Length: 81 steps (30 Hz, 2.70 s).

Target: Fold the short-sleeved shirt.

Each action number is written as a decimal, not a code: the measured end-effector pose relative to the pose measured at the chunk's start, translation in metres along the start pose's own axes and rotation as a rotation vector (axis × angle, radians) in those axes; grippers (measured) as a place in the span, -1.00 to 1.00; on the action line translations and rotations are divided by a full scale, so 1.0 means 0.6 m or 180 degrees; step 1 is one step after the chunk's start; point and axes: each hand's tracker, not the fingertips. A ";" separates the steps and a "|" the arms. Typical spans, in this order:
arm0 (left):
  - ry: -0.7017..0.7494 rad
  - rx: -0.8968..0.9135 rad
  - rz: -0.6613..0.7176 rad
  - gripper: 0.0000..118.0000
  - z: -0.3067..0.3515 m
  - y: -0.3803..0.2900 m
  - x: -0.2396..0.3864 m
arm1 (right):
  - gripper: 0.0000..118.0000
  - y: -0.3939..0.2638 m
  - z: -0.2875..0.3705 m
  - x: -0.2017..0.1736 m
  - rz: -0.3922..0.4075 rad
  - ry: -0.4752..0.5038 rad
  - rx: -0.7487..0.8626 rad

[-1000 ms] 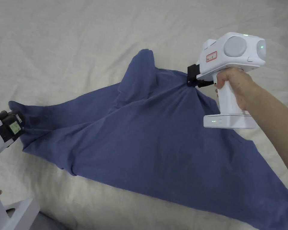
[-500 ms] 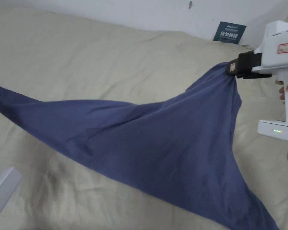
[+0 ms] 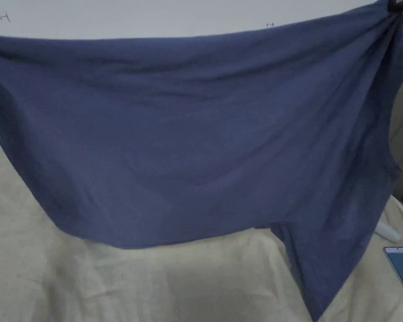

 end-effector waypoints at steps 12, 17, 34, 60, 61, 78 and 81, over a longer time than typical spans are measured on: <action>0.0508 0.0016 -0.0774 -1.00 -0.125 0.196 0.147 | -0.95 0.180 -0.070 -0.047 0.0262 -0.0285 0.0114; 0.0837 -0.0048 -0.0831 -1.00 -0.219 0.225 0.188 | -0.95 0.231 -0.164 -0.075 0.0304 -0.0496 0.0127; 0.1079 0.0340 -0.1044 -1.00 -0.552 0.227 0.246 | -0.95 0.279 -0.459 -0.086 0.0257 -0.0905 0.0166; 0.1263 -0.1245 -0.1222 -1.00 -0.677 -0.269 0.061 | -0.95 -0.202 -0.682 0.011 -0.0069 -0.0968 -0.1268; 0.1270 -0.1351 -0.1266 -1.00 -0.664 -0.294 0.046 | -0.95 -0.235 -0.677 0.012 0.0034 -0.0959 -0.1396; 0.1236 -0.2145 -0.0477 -1.00 -0.268 -0.502 -0.167 | -0.95 -0.586 -0.398 0.062 -0.0292 -0.0739 -0.2168; 0.1182 -0.2141 -0.0449 -1.00 -0.184 -0.501 -0.189 | -0.95 -0.607 -0.328 0.068 -0.0333 -0.0602 -0.2178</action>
